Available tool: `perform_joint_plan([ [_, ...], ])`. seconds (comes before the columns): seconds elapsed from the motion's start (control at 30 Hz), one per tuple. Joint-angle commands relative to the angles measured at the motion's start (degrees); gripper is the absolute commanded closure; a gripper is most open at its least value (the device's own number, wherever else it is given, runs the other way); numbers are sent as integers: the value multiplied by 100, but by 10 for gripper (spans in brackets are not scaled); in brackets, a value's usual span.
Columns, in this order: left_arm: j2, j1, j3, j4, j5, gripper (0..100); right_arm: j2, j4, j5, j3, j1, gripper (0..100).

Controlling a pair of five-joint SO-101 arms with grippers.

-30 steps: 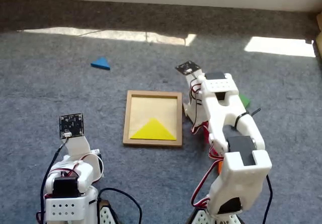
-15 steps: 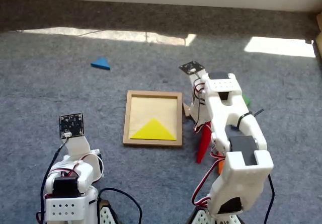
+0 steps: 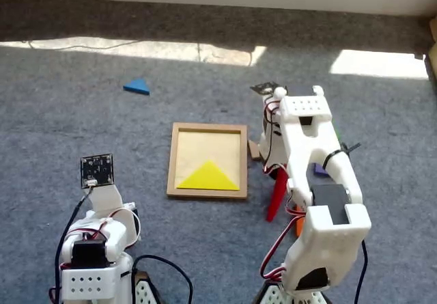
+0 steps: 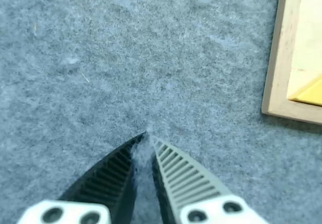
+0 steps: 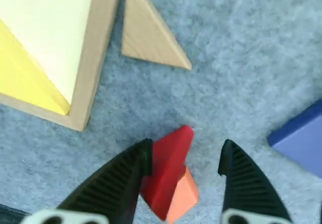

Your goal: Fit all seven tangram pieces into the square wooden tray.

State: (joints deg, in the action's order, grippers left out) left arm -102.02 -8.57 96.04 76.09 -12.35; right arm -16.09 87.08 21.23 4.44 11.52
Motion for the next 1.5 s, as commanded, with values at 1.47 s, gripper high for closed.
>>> perform_joint_plan([
  [1.47, -92, 84, 110, 26, 44, 995, 1930, -796, -809, 163, 1622, 994],
])
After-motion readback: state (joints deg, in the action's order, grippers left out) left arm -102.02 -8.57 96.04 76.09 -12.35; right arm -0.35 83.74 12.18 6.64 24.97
